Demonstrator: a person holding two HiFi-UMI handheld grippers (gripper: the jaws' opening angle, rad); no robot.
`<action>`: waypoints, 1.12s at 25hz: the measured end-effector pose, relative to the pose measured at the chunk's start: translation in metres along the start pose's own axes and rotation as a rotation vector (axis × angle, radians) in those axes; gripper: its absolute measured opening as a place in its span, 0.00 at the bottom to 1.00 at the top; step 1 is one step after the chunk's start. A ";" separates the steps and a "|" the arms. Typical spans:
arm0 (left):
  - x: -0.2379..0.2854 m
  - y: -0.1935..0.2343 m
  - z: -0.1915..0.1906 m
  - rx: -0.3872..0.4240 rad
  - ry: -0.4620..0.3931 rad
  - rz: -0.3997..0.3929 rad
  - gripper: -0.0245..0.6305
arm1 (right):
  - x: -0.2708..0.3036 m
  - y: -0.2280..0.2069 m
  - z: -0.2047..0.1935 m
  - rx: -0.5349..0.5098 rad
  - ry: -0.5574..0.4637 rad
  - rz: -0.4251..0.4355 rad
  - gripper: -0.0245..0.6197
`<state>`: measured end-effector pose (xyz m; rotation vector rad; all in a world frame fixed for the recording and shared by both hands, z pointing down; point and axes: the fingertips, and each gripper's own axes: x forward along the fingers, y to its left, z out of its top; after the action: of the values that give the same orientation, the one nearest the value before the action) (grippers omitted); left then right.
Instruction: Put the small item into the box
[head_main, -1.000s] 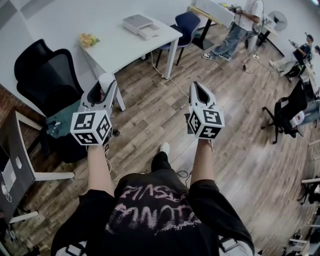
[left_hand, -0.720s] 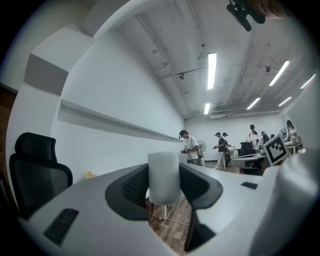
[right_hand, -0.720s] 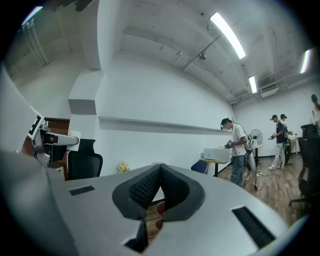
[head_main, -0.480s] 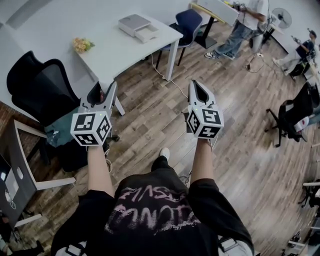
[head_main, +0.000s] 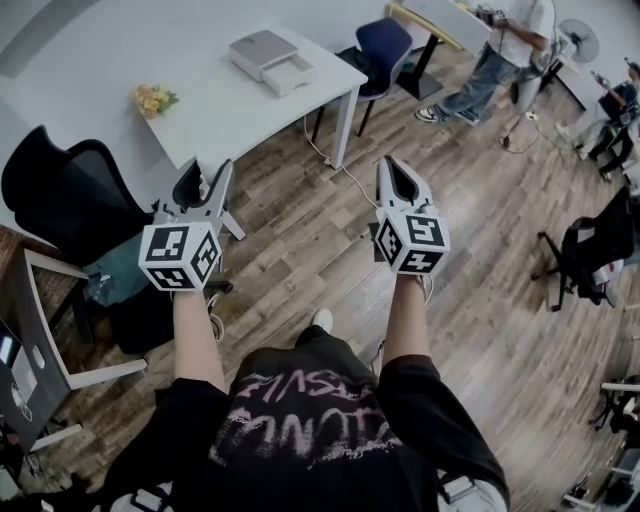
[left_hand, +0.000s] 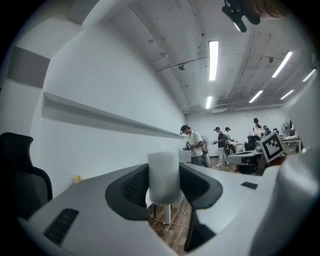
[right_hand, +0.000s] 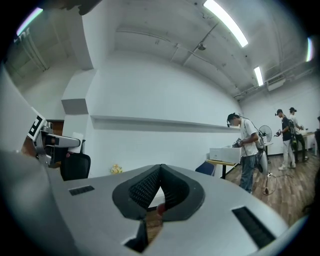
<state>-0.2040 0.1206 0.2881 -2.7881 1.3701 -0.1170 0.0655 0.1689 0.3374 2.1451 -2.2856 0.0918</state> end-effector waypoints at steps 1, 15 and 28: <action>0.010 -0.002 0.000 0.000 0.003 0.000 0.31 | 0.006 -0.008 0.001 -0.003 0.000 -0.003 0.06; 0.081 -0.010 0.003 0.009 0.015 0.045 0.32 | 0.072 -0.059 -0.005 0.005 0.016 0.057 0.06; 0.148 0.025 -0.009 -0.023 0.025 0.042 0.32 | 0.140 -0.075 -0.012 -0.014 0.026 0.059 0.06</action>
<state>-0.1343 -0.0120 0.3037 -2.7835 1.4433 -0.1360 0.1308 0.0251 0.3586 2.0579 -2.3280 0.1029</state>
